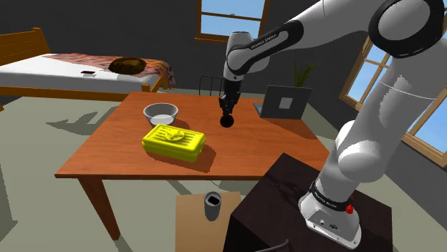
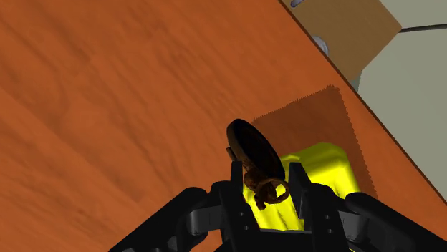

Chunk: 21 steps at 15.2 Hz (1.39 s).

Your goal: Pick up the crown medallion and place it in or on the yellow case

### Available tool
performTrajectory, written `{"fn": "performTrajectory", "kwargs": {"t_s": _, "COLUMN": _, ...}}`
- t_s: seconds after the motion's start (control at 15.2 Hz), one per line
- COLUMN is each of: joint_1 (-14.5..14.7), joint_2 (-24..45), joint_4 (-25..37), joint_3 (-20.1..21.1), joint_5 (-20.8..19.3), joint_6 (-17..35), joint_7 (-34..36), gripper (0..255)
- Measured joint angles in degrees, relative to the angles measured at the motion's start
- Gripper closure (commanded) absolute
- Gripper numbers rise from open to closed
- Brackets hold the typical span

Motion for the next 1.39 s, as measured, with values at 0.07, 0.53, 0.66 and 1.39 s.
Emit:
{"fn": "performTrajectory", "kwargs": {"t_s": 0.07, "joint_1": 0.5, "joint_2": 1.6, "joint_4": 1.8, "joint_3": 0.5, "joint_5": 0.4, "joint_6": -0.2, "joint_7": 0.8, "gripper": 255}}
{"fn": "performTrajectory", "kwargs": {"t_s": 0.53, "joint_1": 2.4, "joint_2": 14.6, "joint_4": 19.5, "joint_3": 2.5, "joint_5": 2.4, "joint_6": -5.0, "joint_7": 4.0, "gripper": 255}}
{"fn": "performTrajectory", "kwargs": {"t_s": 0.66, "joint_1": 2.9, "joint_2": 18.8, "joint_4": 25.7, "joint_3": 3.0, "joint_5": 2.8, "joint_6": -7.0, "joint_7": 4.9, "gripper": 255}}
{"fn": "performTrajectory", "kwargs": {"t_s": 1.39, "joint_1": 4.1, "joint_2": 44.2, "joint_4": 67.1, "joint_3": 5.0, "joint_5": 4.0, "joint_6": -22.8, "joint_7": 10.0, "gripper": 255}}
